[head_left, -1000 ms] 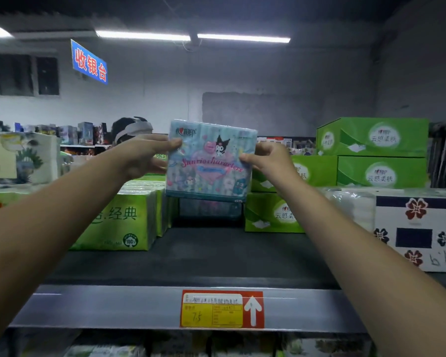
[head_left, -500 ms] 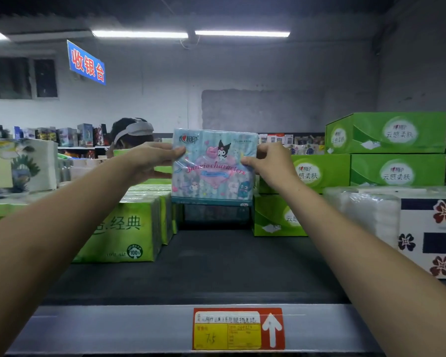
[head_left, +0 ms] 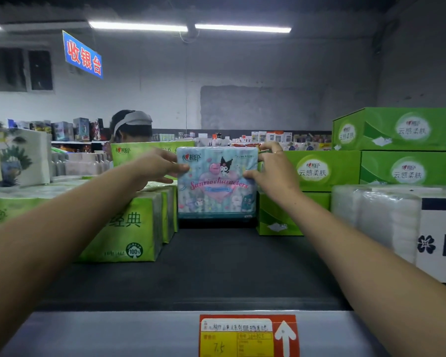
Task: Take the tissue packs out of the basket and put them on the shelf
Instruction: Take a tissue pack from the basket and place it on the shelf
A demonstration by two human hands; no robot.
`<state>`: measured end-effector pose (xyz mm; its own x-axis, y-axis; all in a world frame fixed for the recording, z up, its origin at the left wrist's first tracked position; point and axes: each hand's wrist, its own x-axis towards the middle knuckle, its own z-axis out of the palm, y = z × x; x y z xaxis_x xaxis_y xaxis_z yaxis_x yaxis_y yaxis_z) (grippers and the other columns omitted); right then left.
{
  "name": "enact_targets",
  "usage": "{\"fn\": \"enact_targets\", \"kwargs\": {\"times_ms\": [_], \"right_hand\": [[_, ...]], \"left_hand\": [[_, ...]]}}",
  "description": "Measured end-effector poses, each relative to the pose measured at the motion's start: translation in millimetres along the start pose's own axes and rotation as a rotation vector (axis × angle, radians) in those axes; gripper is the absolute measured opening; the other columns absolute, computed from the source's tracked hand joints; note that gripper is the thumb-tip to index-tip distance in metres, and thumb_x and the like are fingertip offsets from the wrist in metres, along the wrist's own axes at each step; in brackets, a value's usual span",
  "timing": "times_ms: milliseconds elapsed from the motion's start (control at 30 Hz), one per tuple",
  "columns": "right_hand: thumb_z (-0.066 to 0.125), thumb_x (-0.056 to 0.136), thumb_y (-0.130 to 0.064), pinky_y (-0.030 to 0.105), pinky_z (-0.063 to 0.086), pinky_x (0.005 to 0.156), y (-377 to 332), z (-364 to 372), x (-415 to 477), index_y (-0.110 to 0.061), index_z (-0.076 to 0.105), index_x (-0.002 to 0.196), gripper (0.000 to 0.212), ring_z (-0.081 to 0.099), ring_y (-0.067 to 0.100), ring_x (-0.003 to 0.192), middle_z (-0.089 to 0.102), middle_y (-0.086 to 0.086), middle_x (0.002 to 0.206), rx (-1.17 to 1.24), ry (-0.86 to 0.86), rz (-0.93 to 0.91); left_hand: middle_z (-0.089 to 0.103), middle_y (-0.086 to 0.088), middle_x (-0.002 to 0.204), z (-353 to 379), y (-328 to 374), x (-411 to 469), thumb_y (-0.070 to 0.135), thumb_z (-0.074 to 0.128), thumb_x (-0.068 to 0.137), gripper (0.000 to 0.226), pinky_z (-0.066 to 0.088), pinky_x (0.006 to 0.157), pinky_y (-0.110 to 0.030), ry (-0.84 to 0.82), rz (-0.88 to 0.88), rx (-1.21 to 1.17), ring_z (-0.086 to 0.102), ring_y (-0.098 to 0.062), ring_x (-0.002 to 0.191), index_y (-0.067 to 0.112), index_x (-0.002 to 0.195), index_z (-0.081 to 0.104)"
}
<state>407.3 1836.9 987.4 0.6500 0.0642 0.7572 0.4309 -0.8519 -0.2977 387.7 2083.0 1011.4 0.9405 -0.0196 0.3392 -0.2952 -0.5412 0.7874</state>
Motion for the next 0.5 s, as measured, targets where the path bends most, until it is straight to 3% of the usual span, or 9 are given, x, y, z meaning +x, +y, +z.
{"fn": "enact_targets", "kwargs": {"times_ms": [100,300,400,500], "right_hand": [[0.072,0.079,-0.038,0.013,0.027,0.050,2.2,2.1,-2.6,-0.012,0.069,0.100,0.033,0.045,0.004,0.089,0.033,-0.008,0.146,-0.045,-0.008,0.009],[0.073,0.077,-0.044,0.020,0.029,0.047,5.5,2.8,-9.7,-0.015,0.070,0.093,0.033,0.051,0.010,0.081,0.020,-0.008,0.155,-0.165,-0.051,0.001],[0.070,0.078,-0.047,0.024,0.035,0.048,5.7,3.4,-14.3,-0.015,0.067,0.090,0.034,0.055,0.010,0.074,0.013,-0.007,0.157,-0.221,-0.068,-0.011],[0.068,0.080,-0.049,0.023,0.039,0.050,5.4,5.3,-17.0,-0.018,0.056,0.078,0.033,0.044,0.003,0.060,0.009,-0.005,0.159,-0.272,-0.064,-0.048]], "left_hand": [[0.067,-0.010,0.110,1.1,0.2,0.3,0.024,0.069,0.084,0.033,0.045,0.083,-0.035,0.021,0.006,0.079,0.057,-0.024,0.107,0.004,0.110,0.068],[0.063,-0.007,0.106,7.6,1.5,-0.5,0.029,0.068,0.084,0.031,0.032,0.092,-0.037,0.041,0.004,0.198,0.051,-0.023,0.103,0.008,0.107,0.070],[0.066,-0.008,0.103,10.5,2.8,-0.3,0.026,0.069,0.084,0.030,0.035,0.089,-0.036,0.045,0.014,0.245,0.055,-0.025,0.100,0.006,0.106,0.071],[0.068,-0.011,0.101,10.4,1.2,1.9,0.024,0.071,0.083,0.025,0.041,0.088,-0.038,0.036,-0.017,0.299,0.059,-0.028,0.098,0.004,0.099,0.071]]}}
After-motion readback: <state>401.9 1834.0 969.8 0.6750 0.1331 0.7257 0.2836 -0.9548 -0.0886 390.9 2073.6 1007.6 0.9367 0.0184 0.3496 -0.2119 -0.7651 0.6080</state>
